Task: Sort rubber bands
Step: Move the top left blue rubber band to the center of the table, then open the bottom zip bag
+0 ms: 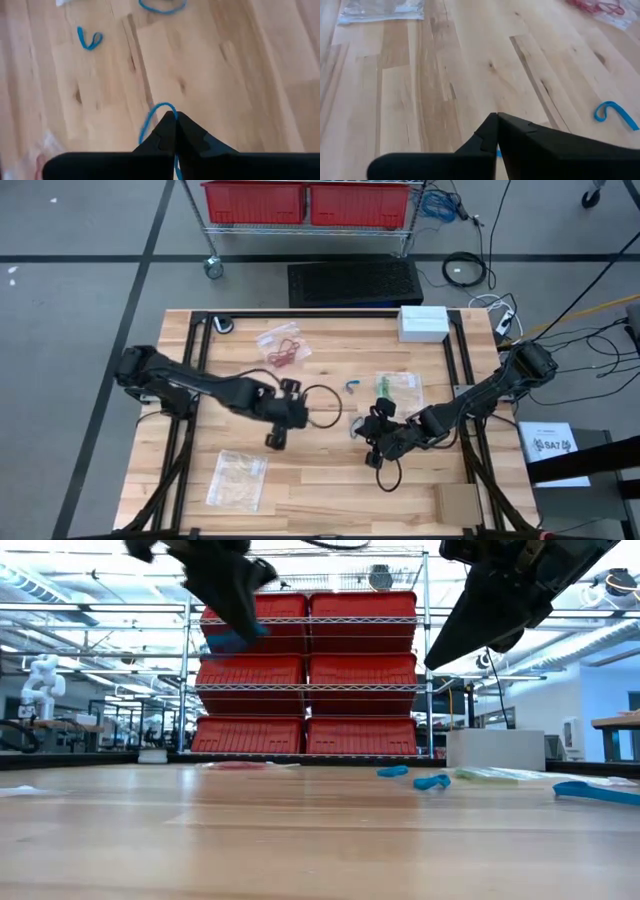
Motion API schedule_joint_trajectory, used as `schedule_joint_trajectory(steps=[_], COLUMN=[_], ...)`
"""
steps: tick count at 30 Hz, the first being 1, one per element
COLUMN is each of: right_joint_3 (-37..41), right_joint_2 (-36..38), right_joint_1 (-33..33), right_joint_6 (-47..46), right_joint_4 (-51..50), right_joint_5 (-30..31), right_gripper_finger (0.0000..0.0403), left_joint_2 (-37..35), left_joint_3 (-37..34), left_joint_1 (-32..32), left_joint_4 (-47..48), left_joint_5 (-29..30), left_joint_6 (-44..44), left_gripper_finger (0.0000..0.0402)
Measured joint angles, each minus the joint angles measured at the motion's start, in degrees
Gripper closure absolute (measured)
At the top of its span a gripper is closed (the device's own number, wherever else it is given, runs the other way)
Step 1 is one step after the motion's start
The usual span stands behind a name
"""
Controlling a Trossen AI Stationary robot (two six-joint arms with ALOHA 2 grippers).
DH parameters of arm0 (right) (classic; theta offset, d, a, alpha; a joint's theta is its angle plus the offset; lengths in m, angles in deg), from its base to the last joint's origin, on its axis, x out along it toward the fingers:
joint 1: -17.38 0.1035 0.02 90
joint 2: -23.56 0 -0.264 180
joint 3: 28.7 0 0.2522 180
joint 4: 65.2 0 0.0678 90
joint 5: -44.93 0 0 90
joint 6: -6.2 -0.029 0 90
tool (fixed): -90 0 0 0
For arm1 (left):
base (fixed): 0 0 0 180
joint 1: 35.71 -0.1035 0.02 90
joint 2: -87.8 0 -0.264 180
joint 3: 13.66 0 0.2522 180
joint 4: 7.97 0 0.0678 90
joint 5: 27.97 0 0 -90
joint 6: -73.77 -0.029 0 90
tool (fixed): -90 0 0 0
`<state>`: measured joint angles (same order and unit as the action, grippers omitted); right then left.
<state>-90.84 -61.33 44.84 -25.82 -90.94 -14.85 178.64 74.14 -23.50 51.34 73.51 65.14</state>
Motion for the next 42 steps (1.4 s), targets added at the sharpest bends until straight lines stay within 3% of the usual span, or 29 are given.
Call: schedule_joint_trajectory(steps=[5,8,12,19,22,28,32,38,42], right_joint_3=[0.00,0.00,0.00,0.00,0.00,0.00,0.00,0.00,-0.02], right_joint_2=[0.00,0.00,0.00,0.00,0.00,0.00,0.00,0.00,0.00], right_joint_1=[0.01,0.00,0.00,0.01,0.00,0.02,0.02,0.02,0.01], right_joint_6=[0.49,1.64,1.82,1.49,1.46,1.46,1.46,1.44,1.44], right_joint_4=[0.30,0.65,0.60,0.58,0.54,0.46,0.47,0.45,0.33], right_joint_5=[0.02,-0.24,-0.29,-0.33,-0.33,-0.34,-0.35,-0.35,-0.42], right_gripper_finger=[0.0402,0.0402,0.0402,0.0402,0.0402,0.0402,0.0402,0.0402,0.0402], left_joint_2=[-3.14,-3.62,-1.16,6.98,10.34,15.98,17.79,16.89,14.50], left_joint_3=[-1.06,-3.75,-8.50,-10.44,-10.36,-10.34,-10.19,-7.74,-3.61], left_joint_1=[4.54,4.24,-0.78,-11.71,-14.72,-17.23,-16.87,-16.04,-14.20], left_joint_4=[2.38,-3.56,-14.31,-30.28,-33.85,-40.53,-45.79,-44.58,-31.10], left_joint_5=[5.89,6.83,7.56,-1.46,-2.25,-9.30,-9.80,-9.72,-9.72], left_joint_6=[3.33,1.57,-4.67,-9.00,-10.20,-10.13,-9.70,-6.74,-6.72], left_gripper_finger=[0.0398,0.0398,0.0399,0.0389,0.0373,0.0331,0.0286,0.0220,0.0213])
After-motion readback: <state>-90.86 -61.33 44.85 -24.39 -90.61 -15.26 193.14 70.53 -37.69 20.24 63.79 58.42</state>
